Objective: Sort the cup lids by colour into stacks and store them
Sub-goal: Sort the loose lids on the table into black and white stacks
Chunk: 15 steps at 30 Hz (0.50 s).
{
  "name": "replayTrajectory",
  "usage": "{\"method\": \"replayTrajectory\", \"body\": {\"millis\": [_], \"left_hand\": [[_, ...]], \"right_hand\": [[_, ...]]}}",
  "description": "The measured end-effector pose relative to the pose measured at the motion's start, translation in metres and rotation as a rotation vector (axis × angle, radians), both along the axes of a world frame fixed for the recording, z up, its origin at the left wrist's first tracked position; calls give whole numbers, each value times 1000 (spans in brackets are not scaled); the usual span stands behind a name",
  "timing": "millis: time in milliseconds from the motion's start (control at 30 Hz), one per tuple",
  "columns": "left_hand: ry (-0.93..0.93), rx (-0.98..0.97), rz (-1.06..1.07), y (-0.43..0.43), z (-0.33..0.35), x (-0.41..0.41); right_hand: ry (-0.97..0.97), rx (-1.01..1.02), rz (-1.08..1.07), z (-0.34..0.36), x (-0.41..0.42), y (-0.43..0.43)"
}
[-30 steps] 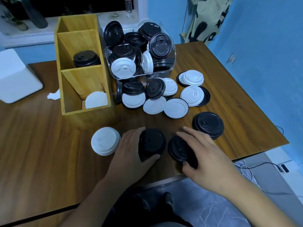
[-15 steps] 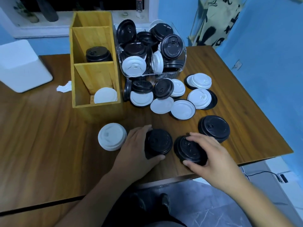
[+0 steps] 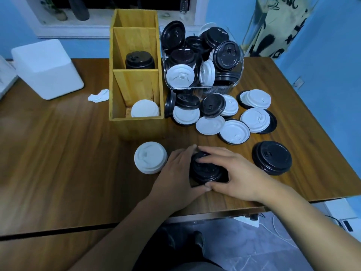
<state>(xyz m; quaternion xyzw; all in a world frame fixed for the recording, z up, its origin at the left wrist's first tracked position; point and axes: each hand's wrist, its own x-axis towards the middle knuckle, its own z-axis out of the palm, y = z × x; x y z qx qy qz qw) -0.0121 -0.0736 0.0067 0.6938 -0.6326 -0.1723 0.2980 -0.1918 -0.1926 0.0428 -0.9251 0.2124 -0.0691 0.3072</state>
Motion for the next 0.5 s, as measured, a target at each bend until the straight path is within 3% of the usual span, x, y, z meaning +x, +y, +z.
{"method": "replayTrajectory", "body": {"millis": [167,333,500], "left_hand": [[-3,-1,-43,2,0,1],[13,-37,-54,1,2,0],[-2,-53,-46,0,-1,1]], "right_hand": [[-121,48,-72,-13,-3,11],[-110,-1,-85,-25,-6,17],[-171,-5,-159,0,-10,10]]}}
